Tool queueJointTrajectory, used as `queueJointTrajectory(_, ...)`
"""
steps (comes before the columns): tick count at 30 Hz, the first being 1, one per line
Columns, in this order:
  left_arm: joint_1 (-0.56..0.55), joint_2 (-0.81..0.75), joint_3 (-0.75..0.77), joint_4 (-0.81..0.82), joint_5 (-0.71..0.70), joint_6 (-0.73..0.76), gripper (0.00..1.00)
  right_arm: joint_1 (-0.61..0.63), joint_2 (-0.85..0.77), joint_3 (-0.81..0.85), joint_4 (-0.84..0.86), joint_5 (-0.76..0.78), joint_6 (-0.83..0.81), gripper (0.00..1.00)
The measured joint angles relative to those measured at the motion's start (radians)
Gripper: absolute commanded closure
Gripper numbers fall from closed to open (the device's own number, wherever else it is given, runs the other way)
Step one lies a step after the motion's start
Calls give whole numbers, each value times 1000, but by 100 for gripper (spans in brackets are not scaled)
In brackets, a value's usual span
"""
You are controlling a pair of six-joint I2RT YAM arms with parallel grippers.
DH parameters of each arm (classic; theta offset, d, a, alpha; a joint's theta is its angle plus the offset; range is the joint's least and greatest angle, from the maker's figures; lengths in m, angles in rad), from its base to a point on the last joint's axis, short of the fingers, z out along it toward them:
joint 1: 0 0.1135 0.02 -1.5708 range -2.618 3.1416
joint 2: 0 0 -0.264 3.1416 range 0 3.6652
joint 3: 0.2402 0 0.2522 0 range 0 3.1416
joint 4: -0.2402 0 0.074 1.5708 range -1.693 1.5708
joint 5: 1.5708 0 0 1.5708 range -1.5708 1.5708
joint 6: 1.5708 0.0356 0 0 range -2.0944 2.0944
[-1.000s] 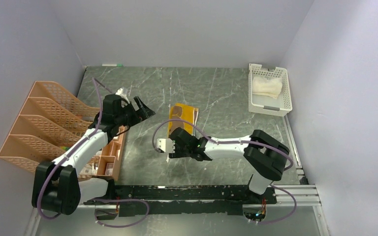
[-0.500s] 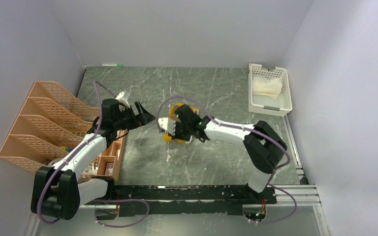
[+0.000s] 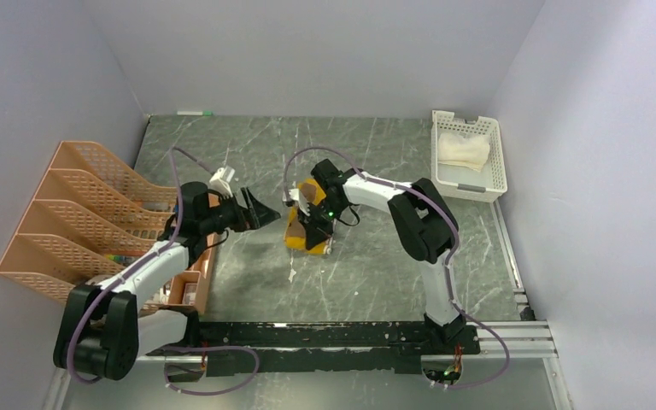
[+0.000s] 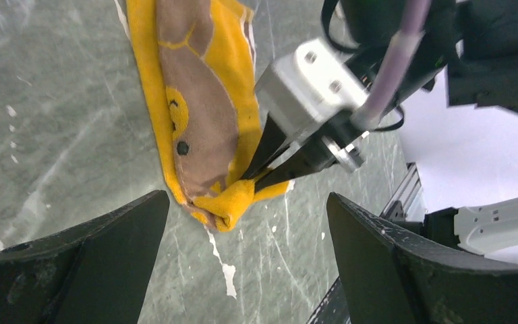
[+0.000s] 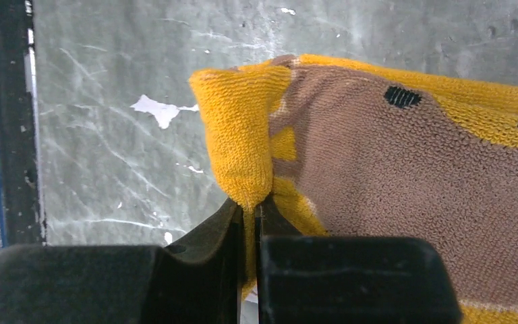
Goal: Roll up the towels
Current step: Roll the towel at the center of the board.
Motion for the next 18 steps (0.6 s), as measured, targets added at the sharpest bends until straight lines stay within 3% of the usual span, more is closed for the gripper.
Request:
queueJointTrajectory(9,-198,83,-43,-8,-158,-12,2,-72,30,59,-74,-143,-22,91)
queueJointTrajectory(18,-223,227,-69,43,-234,-34,4,-87,96,94,-109,-186,-31,91)
